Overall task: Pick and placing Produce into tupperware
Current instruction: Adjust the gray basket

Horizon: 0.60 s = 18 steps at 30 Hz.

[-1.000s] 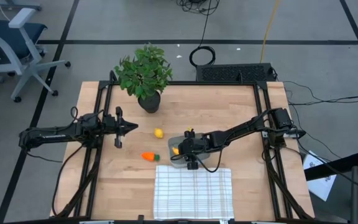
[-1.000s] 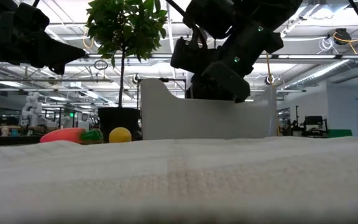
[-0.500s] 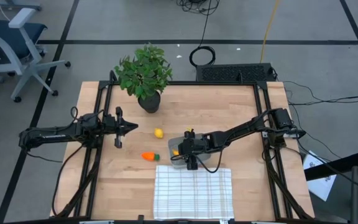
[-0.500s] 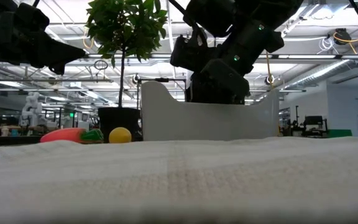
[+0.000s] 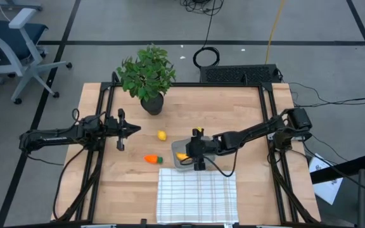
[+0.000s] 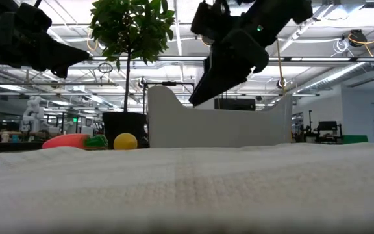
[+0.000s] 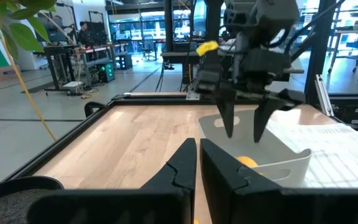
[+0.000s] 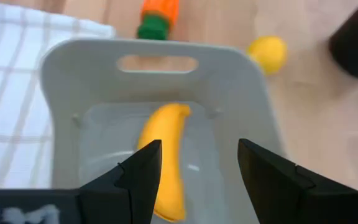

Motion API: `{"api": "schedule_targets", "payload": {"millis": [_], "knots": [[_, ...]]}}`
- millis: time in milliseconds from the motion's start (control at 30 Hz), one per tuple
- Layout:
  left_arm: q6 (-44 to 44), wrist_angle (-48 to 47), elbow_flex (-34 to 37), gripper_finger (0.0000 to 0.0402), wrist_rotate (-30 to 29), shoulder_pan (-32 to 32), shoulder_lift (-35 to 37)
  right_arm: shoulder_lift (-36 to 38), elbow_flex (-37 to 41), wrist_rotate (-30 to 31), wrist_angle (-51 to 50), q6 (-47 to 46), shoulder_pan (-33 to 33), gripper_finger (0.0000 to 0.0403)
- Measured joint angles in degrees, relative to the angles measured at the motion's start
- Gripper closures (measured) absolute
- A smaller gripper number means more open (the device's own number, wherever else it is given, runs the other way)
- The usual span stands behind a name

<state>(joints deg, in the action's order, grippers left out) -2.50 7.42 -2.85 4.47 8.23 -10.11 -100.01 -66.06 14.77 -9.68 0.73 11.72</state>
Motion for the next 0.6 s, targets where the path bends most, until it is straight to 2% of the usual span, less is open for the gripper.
{"api": "schedule_targets", "payload": {"millis": [100,300,500,600], "knots": [[-0.17,-0.11,0.0,0.0376,-0.02,0.0,-0.01,1.01,-0.01,-0.21,0.44,0.36,0.05,0.0202],[-0.22,-0.22,0.0,0.0376,-0.02,0.0,-0.02,-0.12,-0.03,-6.11,2.45,2.1,-0.15,0.0206],[-0.18,-0.38,0.0,0.0376,-0.02,0.0,-0.01,-0.65,-0.03,-5.49,3.35,3.2,-0.51,0.0233],[-0.15,-0.39,0.0,0.0376,-0.02,0.0,0.0,-0.52,-0.03,-3.36,5.08,4.89,-0.26,0.0248]]}}
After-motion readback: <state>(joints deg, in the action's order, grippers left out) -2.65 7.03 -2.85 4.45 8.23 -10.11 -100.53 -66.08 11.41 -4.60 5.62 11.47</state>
